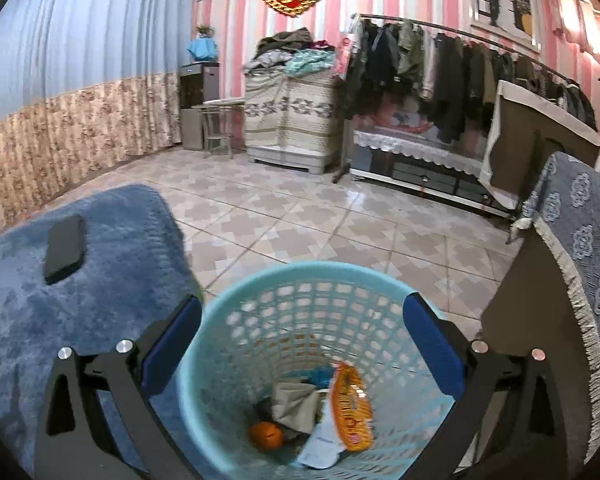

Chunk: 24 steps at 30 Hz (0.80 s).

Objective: Collect trash
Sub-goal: 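Move both tools back to the pile, toward the second peel and orange lid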

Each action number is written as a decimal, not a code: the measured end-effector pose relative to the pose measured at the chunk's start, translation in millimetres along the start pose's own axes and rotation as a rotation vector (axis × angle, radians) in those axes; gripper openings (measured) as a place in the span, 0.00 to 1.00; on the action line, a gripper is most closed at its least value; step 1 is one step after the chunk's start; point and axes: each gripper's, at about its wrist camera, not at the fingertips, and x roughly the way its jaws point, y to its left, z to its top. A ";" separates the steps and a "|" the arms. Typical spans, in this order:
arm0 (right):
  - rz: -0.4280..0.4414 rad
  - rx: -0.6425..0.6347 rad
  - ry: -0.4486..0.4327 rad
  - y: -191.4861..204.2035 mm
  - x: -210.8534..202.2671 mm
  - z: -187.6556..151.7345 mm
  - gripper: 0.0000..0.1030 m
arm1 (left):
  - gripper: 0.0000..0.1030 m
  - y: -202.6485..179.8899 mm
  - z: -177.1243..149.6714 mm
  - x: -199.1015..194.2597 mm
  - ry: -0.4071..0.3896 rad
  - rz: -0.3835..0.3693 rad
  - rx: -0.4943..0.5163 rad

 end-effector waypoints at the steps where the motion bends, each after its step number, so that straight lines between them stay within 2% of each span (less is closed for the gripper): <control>1: 0.012 -0.005 -0.001 5.4 -1.9 0.1 0.96 | 0.95 11.2 -1.4 -0.5 0.002 0.012 -0.011; 12: 0.173 -0.144 0.014 105.0 -15.3 -13.2 0.96 | 0.95 95.1 -16.9 -7.0 0.024 0.110 -0.079; 17: 0.266 -0.146 0.043 144.7 -15.4 -21.9 0.96 | 0.95 117.1 -24.0 -8.1 0.033 0.140 -0.094; 24: 0.333 -0.140 0.081 179.6 -5.1 -27.0 0.96 | 0.95 140.2 -36.4 2.1 0.070 0.160 -0.136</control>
